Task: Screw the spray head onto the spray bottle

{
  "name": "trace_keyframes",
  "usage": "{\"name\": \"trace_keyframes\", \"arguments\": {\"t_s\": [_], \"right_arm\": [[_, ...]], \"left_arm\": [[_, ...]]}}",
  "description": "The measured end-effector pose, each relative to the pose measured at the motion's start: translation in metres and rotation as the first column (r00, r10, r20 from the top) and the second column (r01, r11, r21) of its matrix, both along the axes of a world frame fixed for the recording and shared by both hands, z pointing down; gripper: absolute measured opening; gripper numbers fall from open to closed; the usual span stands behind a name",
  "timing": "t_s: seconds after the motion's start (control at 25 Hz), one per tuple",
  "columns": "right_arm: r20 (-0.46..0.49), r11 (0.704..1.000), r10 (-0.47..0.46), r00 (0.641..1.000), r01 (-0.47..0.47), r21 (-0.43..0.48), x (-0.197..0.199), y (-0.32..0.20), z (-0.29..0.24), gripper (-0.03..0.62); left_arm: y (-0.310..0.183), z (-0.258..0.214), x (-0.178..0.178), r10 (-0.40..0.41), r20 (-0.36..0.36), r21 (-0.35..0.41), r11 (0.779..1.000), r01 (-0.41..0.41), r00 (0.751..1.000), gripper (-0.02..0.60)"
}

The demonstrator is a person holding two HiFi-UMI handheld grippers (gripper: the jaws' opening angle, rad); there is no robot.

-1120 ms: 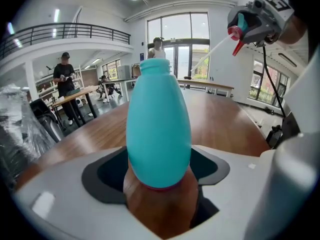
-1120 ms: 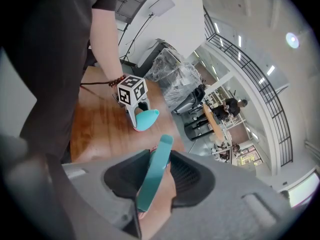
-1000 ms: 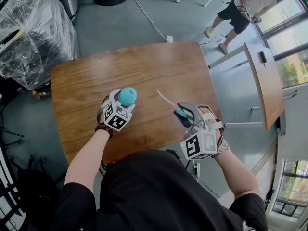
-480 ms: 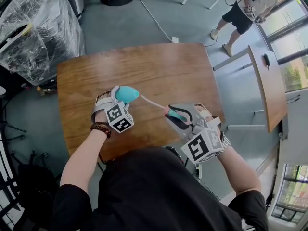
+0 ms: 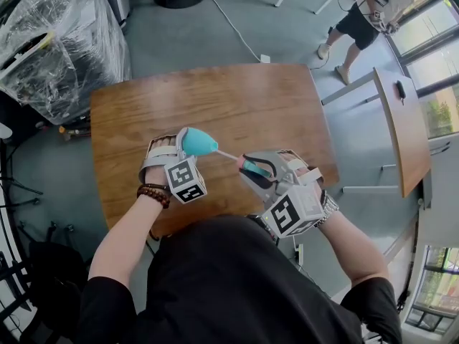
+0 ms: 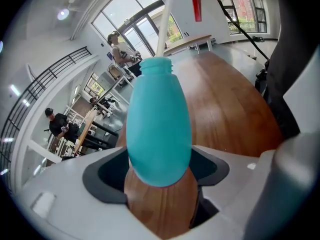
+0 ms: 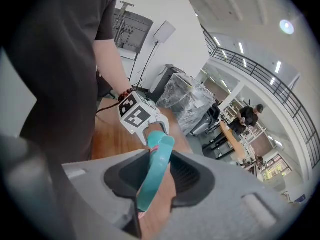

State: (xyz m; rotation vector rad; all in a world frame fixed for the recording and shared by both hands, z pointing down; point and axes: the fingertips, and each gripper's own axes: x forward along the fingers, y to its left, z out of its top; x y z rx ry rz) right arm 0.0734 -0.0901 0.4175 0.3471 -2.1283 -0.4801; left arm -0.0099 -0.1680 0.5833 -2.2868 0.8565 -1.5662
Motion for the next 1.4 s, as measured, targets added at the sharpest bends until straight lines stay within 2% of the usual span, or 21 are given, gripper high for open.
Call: {"name": "trace_keyframes", "arguments": {"t_s": [0.28, 0.52, 0.92, 1.28, 1.4], "right_arm": [[-0.049, 1.000, 0.000, 0.999, 0.000, -0.014, -0.006, -0.005, 0.018, 0.120], [-0.081, 0.999, -0.005, 0.997, 0.002, -0.040, -0.009, -0.006, 0.032, 0.120], [-0.116, 0.998, -0.020, 0.993, 0.012, -0.062, -0.006, -0.004, 0.043, 0.120], [-0.111, 0.998, -0.019, 0.994, 0.012, -0.065, -0.004, -0.002, 0.041, 0.120], [-0.095, 0.996, -0.012, 0.995, 0.003, -0.089, -0.002, -0.001, 0.040, 0.120]], "left_arm": [[0.012, -0.016, 0.015, 0.059, 0.053, 0.002, 0.998, -0.059, 0.997, 0.396], [0.022, -0.020, 0.028, 0.101, 0.082, -0.027, 0.995, -0.099, 0.991, 0.394], [0.031, -0.025, 0.040, 0.145, 0.110, -0.036, 0.989, -0.142, 0.983, 0.393], [0.030, -0.037, 0.045, 0.161, 0.110, 0.026, 0.986, -0.164, 0.981, 0.391], [0.028, -0.042, 0.045, 0.174, 0.115, 0.076, 0.980, -0.183, 0.978, 0.390]]}}
